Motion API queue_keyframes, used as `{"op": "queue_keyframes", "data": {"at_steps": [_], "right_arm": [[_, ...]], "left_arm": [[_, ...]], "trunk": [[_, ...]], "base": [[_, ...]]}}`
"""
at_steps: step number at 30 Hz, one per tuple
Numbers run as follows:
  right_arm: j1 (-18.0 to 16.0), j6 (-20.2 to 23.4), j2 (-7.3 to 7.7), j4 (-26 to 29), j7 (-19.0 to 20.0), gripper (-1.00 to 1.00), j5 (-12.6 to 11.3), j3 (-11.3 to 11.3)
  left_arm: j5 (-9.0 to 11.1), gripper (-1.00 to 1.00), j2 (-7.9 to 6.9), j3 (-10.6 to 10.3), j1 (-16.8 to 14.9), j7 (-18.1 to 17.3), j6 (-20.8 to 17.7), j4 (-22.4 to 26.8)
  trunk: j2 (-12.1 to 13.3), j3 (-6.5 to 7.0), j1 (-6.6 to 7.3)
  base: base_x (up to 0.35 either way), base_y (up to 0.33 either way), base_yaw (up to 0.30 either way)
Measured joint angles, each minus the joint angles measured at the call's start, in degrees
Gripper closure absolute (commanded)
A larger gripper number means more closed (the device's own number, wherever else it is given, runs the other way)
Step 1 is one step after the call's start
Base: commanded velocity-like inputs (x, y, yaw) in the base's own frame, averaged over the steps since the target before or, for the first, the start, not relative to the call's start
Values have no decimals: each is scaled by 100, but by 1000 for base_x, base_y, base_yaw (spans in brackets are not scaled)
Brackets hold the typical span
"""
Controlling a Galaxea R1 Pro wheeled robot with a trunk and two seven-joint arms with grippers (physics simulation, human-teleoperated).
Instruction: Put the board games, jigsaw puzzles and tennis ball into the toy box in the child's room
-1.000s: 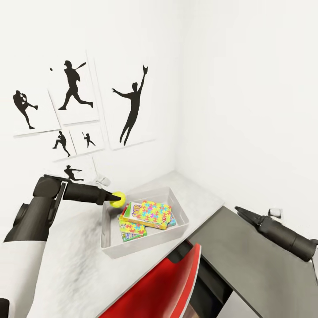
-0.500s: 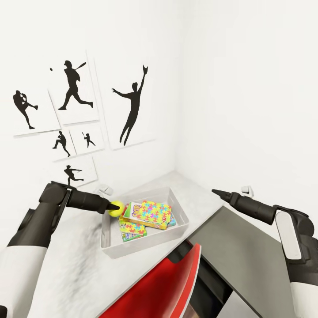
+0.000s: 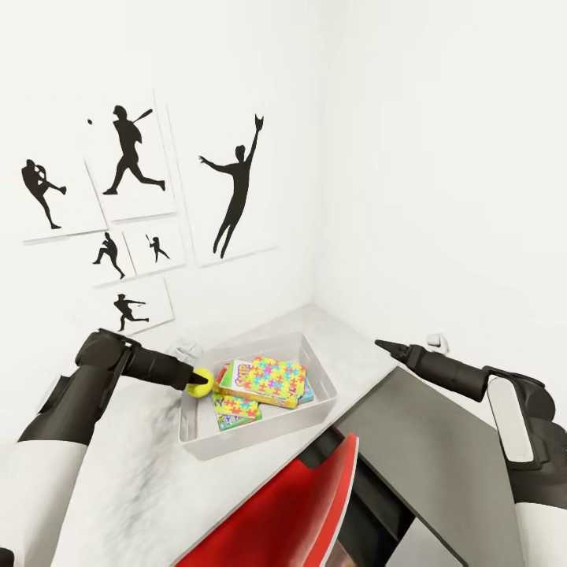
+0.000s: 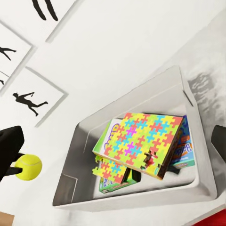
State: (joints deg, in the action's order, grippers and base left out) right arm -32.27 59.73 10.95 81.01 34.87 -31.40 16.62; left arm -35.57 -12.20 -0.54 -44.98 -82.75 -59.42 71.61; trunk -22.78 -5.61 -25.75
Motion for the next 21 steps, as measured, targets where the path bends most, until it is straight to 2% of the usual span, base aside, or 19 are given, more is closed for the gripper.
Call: {"op": "queue_keyframes", "data": {"at_steps": [6,21], "right_arm": [[0,0,12,-46,-3,-100,2,0],[0,0,47,-58,1,-100,2,0]], "left_arm": [[-139,100,0,-181,0,162,-2,-205],[-162,100,5,-221,-4,390,-5,-250]], "trunk": [[0,-28,0],[0,-97,0]], "base": [[0,0,0],[0,0,0]]}}
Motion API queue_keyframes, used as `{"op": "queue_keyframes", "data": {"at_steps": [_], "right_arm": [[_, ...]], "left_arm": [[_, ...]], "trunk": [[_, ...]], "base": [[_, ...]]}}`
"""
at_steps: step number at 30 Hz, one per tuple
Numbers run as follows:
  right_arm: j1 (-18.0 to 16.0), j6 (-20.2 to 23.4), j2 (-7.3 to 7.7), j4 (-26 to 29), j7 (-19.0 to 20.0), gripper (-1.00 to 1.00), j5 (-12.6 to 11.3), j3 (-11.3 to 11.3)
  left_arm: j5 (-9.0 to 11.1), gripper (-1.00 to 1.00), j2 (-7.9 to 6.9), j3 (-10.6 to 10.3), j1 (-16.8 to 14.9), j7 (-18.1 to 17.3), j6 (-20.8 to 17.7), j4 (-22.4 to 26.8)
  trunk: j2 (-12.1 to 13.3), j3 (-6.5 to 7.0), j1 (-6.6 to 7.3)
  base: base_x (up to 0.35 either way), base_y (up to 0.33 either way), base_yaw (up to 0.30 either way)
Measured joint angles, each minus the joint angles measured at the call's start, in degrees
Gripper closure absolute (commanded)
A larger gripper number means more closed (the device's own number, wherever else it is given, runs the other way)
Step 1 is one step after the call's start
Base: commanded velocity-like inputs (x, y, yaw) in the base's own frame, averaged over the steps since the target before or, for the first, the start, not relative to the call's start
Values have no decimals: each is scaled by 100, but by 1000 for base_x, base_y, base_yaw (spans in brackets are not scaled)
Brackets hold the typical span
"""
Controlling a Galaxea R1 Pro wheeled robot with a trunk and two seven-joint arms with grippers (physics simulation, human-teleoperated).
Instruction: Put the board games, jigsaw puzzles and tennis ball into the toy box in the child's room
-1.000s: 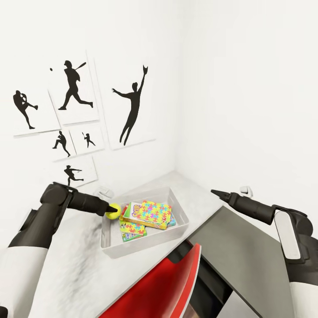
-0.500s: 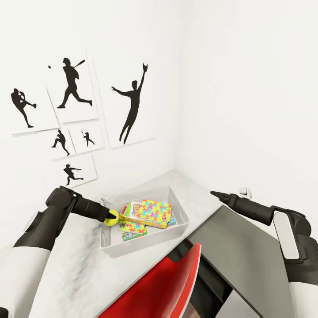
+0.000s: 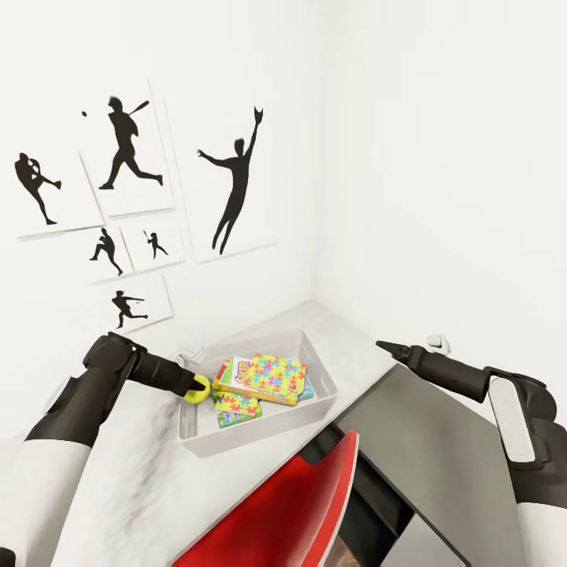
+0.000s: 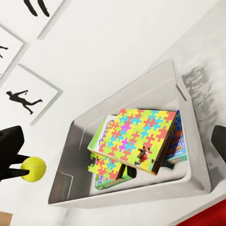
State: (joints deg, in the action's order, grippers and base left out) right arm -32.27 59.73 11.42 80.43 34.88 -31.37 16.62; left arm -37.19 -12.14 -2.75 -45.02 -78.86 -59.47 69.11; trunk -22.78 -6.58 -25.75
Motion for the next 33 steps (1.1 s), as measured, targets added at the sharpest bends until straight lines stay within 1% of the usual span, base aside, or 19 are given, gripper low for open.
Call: {"op": "queue_keyframes", "data": {"at_steps": [14,28,30,31,33], "right_arm": [[0,0,27,-2,0,-100,-7,9],[0,0,27,-1,0,-100,-9,9],[0,0,32,-1,0,-100,-8,9],[0,0,32,-1,0,-100,-9,9],[0,0,35,-2,0,-100,-8,9]], "left_arm": [[-1,100,35,5,0,5,0,-1],[-1,100,41,6,0,36,-1,-8],[2,100,155,2,0,198,-3,-6],[2,100,185,-2,0,243,-4,-5],[4,100,268,-68,0,363,-5,-3]], "trunk": [[0,-65,0],[0,-130,0],[0,-140,0],[0,-144,0],[0,-153,0]], "base": [[0,0,0],[0,0,0],[0,0,0],[0,0,0],[0,0,0]]}}
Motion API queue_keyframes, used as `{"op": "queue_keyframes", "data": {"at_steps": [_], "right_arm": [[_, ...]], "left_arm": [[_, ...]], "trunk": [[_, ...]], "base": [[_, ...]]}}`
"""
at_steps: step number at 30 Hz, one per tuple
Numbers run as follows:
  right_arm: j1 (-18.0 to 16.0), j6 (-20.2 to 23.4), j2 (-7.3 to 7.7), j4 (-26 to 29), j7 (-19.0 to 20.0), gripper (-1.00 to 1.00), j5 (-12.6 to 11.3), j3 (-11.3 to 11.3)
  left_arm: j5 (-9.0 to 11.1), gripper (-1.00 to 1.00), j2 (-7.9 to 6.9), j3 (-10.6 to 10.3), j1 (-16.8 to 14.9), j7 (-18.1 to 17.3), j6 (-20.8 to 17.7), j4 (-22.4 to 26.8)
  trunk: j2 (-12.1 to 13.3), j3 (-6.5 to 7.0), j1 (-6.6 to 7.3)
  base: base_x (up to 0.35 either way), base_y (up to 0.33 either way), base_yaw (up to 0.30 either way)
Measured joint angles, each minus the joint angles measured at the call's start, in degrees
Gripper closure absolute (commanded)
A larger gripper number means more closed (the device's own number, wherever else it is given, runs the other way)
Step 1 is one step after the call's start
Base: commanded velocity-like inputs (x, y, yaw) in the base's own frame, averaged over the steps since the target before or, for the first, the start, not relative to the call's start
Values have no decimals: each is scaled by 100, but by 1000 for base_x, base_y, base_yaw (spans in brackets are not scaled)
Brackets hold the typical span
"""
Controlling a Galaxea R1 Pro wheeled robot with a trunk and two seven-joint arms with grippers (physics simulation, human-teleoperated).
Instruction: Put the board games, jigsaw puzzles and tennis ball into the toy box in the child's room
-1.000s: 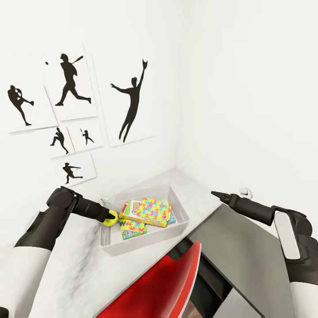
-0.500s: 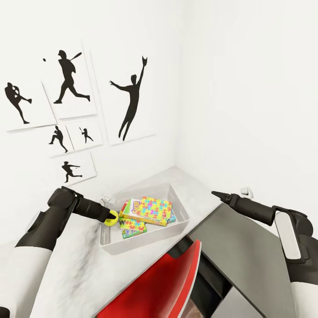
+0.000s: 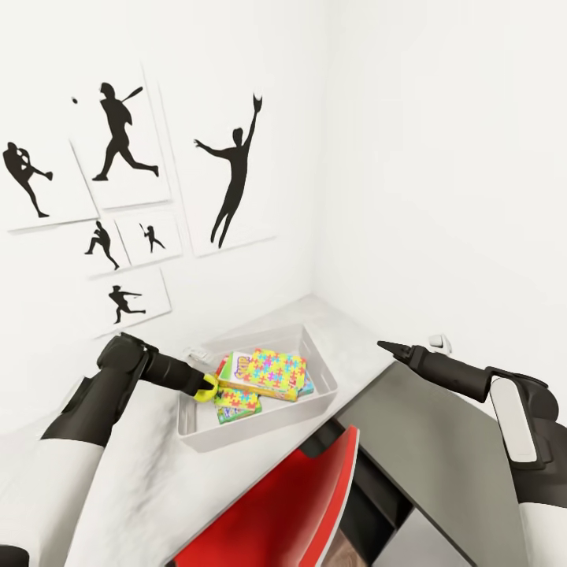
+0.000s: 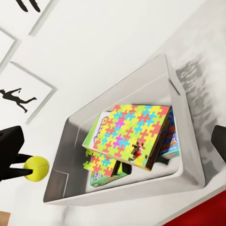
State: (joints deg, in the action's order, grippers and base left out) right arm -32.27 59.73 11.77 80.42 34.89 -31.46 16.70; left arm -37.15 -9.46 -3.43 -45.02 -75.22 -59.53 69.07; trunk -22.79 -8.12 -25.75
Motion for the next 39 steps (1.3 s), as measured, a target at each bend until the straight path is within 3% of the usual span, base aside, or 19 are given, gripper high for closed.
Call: {"op": "queue_keyframes", "data": {"at_steps": [4,15,16,30,35,36,39], "right_arm": [[0,0,1,0,0,-100,0,0],[0,0,10,-1,0,-100,0,17],[0,0,10,-1,0,-100,0,17],[0,0,10,8,9,-100,-33,39],[1,0,11,9,12,-100,-50,54],[1,0,11,9,15,-100,-53,58],[8,0,18,13,27,-100,-56,61]], "left_arm": [[-1,100,50,-169,0,77,-1,2],[-1,100,53,-220,0,92,-1,1],[-1,-100,53,-220,0,92,-1,2],[54,-100,8,-103,-2,2,11,26],[68,-100,-42,317,-9,-392,23,87],[72,-100,-111,515,-11,-602,26,149],[76,-100,-279,728,-19,-941,25,259]], "trunk": [[0,-19,0],[0,-70,0],[0,-74,0],[-1,-104,0],[-1,-71,0],[-2,-63,0],[-2,-39,0]], "base": [[0,0,0],[0,0,0],[0,0,0],[0,0,-10],[0,0,-118],[0,0,-138],[0,0,-142]]}}
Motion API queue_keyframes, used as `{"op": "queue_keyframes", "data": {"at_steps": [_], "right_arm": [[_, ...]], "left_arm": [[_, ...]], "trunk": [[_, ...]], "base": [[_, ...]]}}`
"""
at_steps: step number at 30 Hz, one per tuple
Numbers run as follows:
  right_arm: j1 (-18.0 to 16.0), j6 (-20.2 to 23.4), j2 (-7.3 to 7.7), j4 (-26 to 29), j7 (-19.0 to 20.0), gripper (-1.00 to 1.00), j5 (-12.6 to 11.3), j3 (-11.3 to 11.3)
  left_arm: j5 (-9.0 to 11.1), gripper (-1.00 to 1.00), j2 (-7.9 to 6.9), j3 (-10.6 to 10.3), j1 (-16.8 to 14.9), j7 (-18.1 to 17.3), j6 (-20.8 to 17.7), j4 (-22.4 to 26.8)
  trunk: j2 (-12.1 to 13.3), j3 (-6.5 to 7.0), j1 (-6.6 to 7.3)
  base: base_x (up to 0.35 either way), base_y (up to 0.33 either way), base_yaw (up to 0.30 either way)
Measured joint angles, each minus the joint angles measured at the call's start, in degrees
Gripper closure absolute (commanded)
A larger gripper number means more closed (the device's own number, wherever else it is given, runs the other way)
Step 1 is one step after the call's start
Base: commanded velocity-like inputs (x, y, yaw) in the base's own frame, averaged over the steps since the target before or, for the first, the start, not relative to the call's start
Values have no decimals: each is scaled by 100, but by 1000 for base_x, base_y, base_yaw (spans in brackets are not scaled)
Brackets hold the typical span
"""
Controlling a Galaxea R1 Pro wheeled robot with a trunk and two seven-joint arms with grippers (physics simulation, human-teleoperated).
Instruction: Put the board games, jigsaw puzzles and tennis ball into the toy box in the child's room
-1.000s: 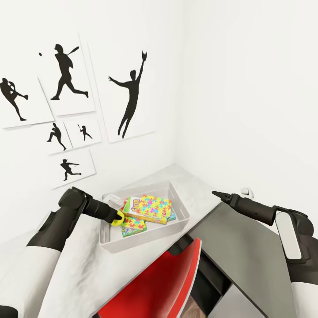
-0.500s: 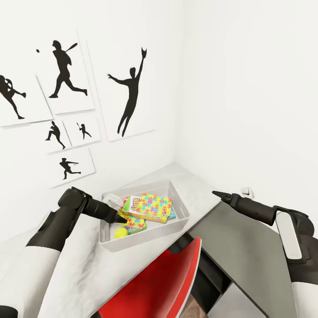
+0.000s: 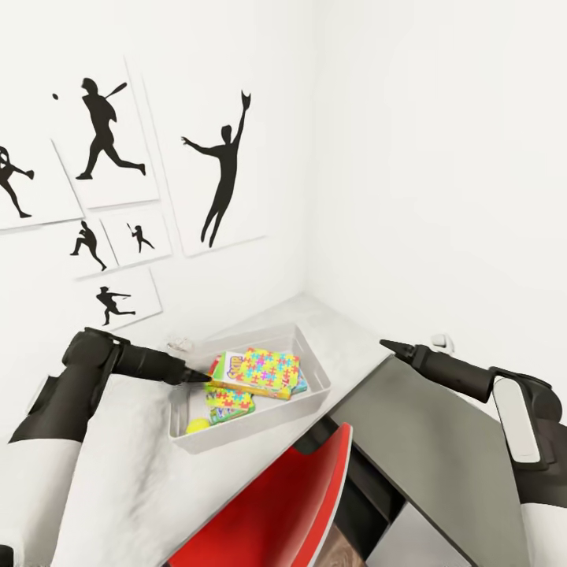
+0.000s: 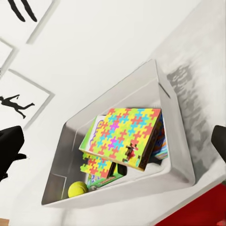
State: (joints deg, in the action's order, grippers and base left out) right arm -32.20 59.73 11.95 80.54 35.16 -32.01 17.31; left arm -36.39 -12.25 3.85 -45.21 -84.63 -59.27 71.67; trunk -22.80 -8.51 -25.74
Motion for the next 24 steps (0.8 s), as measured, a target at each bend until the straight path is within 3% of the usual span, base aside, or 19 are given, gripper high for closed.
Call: {"op": "queue_keyframes", "data": {"at_steps": [4,6,8,11,13,15,16,18,21,24], "right_arm": [[25,0,47,4,28,-100,-4,4],[41,0,61,6,37,-100,-5,6],[68,0,75,16,50,-100,-10,15],[107,-1,84,30,63,-100,-69,81],[160,-1,84,40,82,-100,-198,171],[292,-2,90,49,197,-100,-413,288],[346,-1,92,52,250,-100,-465,316],[618,-2,95,72,576,-100,-575,429],[938,5,97,163,1121,-100,-628,632],[1424,4,98,287,1890,-100,-631,1056]], "left_arm": [[7,-100,-311,247,-19,-476,0,131],[20,-100,-437,377,-22,-480,4,163],[83,-100,-619,643,-24,-481,11,191],[355,-100,-849,1093,-26,-481,87,204],[734,-100,-1035,1449,-25,-482,215,205],[1312,-100,-1356,1866,2,-483,325,151],[1449,-100,-1450,1960,11,-483,344,126],[1824,-100,-1798,2203,91,-483,388,-58],[2088,-100,-2124,2386,231,-484,427,-309],[2472,-100,-2391,2619,413,-485,603,-604]], "trunk": [[0,33,0],[0,50,0],[0,66,0],[0,92,0],[0,108,0],[0,125,0],[0,133,0],[-1,150,-2],[0,178,-2],[-2,204,-2]], "base": [[0,0,-144],[0,0,-145],[0,0,-145],[0,0,-145],[0,0,-145],[-29,0,-141],[-101,0,-127],[-191,0,-79],[-258,0,-46],[-179,0,-78]]}}
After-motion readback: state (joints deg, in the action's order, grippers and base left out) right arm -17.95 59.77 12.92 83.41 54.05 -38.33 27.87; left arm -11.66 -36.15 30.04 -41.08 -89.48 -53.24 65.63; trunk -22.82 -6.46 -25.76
